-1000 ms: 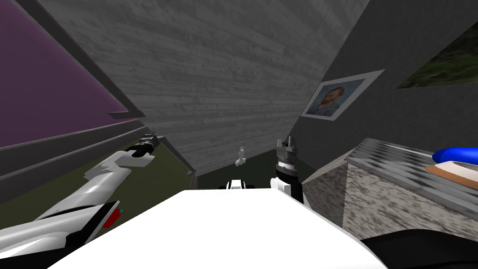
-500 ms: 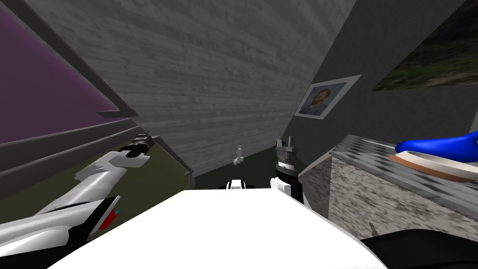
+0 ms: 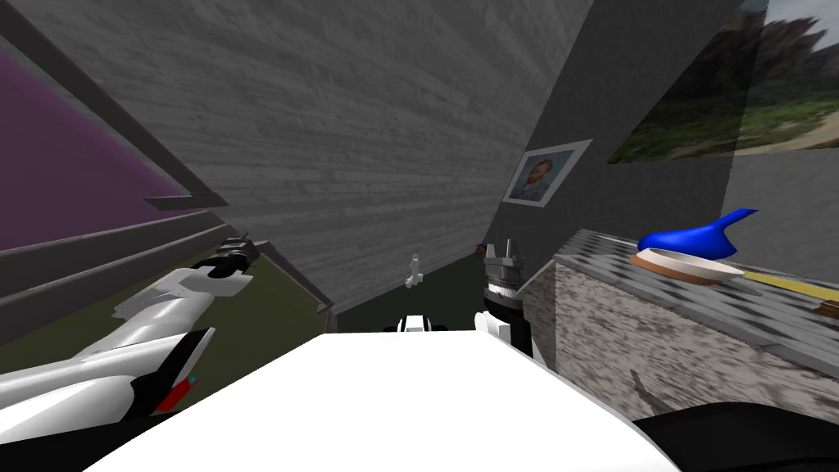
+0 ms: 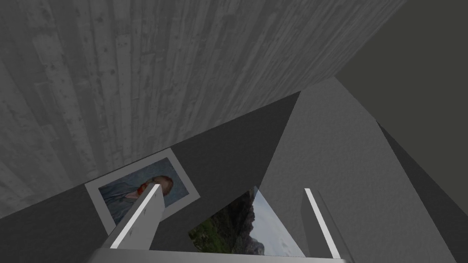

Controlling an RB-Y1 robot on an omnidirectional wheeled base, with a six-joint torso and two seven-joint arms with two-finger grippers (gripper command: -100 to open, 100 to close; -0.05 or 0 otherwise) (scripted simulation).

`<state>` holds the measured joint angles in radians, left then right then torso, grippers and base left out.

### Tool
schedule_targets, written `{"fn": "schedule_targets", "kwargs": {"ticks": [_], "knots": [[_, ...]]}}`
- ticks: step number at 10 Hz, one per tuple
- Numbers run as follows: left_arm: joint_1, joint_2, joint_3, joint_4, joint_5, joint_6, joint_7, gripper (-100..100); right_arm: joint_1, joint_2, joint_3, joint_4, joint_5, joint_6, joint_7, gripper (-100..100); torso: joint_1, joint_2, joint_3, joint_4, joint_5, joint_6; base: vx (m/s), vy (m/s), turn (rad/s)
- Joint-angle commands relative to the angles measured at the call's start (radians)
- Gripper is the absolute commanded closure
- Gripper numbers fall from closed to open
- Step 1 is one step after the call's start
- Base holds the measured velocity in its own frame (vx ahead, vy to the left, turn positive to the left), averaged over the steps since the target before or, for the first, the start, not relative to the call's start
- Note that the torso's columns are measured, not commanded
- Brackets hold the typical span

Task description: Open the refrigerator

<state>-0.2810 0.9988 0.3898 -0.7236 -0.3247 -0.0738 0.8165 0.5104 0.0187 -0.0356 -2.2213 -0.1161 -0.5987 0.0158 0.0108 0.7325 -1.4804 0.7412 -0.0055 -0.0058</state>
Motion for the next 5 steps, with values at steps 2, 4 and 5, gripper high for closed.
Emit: {"fn": "schedule_targets", "kwargs": {"ticks": [2, 4, 5], "knots": [[-0.045, 0.036, 0.034, 0.073, -0.034, -0.026, 0.020, -100, 0.000, 0.000, 0.000, 0.000, 0.000, 0.000, 0.000, 0, -0.011, 0.000, 0.000, 0.000, -0.003, 0.012, -0.082, -0.016, -0.114], [-0.045, 0.036, 0.034, 0.116, -0.034, -0.026, 0.020, -100, 0.000, 0.000, 0.000, 0.000, 0.000, 0.000, 0.000, 0, -0.010, 0.001, 0.001, -0.001, 0.000, 0.005, 0.015, 0.002, 0.008], [-0.045, 0.036, 0.034, 0.142, -0.034, -0.026, 0.020, -100, 0.000, 0.000, 0.000, 0.000, 0.000, 0.000, 0.000, 0, -0.007, 0.002, 0.002, -0.002, 0.003, 0.004, 0.019, -0.001, -0.011]]}}
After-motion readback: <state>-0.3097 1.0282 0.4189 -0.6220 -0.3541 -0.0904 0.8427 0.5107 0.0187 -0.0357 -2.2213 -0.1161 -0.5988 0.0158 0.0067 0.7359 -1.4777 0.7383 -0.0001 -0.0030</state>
